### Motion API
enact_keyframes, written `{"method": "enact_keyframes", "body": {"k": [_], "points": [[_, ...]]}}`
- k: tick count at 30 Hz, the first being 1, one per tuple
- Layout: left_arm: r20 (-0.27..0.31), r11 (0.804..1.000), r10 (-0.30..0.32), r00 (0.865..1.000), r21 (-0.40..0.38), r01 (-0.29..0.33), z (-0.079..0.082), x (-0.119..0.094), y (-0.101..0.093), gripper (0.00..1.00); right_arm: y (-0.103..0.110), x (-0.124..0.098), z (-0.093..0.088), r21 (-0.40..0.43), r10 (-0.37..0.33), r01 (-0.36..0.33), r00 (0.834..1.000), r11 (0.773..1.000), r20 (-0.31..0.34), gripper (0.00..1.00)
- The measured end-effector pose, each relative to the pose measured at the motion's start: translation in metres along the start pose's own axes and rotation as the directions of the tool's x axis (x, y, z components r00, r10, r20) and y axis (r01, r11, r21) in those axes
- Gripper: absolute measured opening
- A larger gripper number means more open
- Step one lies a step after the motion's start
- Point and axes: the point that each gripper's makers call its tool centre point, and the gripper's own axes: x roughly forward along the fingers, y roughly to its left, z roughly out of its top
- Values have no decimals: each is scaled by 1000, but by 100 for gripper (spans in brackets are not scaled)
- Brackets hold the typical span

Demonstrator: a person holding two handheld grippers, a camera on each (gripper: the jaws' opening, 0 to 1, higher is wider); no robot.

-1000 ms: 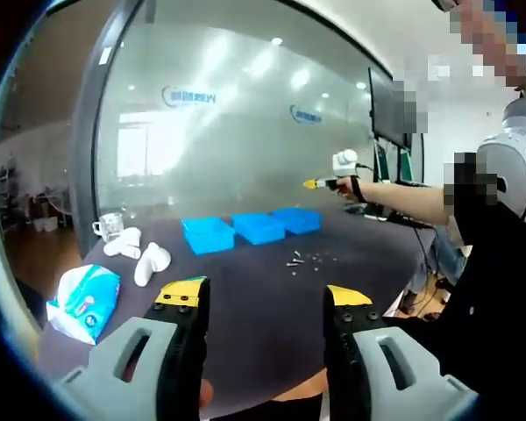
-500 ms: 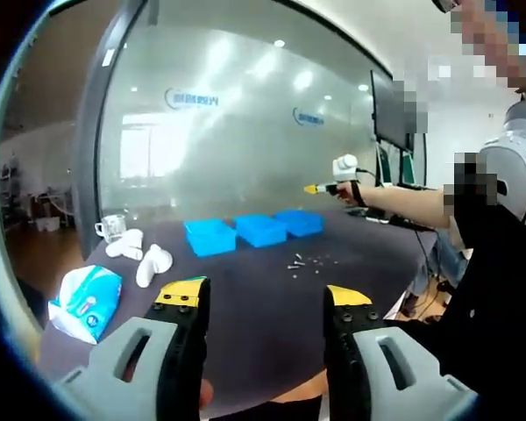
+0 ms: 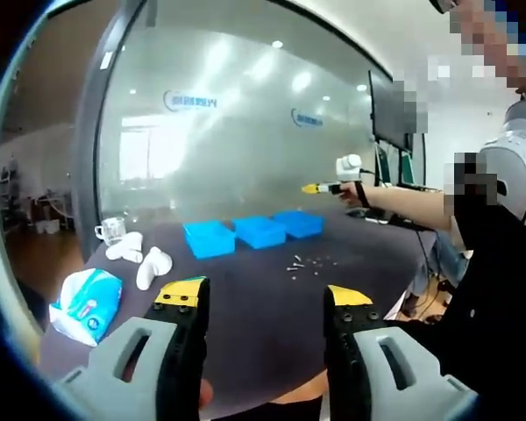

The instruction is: Sort the screws, nuts, and washers into the corresponding bins

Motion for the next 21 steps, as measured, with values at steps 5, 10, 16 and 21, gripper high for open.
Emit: {"method": "enact_keyframes", "body": {"k": [5, 10, 16, 21], "points": [[10, 1000, 3, 1000, -1, -3, 1, 1, 2, 51, 9, -16, -3, 30, 30, -30, 1000, 999, 3, 29], [10, 1000, 0, 1000, -3, 0, 0, 4, 3, 51, 30, -46, 4, 36, 91, -92, 995, 995, 31, 32], [10, 1000, -17, 1000, -12, 17, -2, 12, 0, 51, 57, -92, 8, 23, 161, -163, 984, 986, 75, 33], [11, 1000, -30, 999, -5, 31, -1, 15, -4, 51, 74, -125, 0, 9, 232, -233, 971, 972, 64, 34]]}}
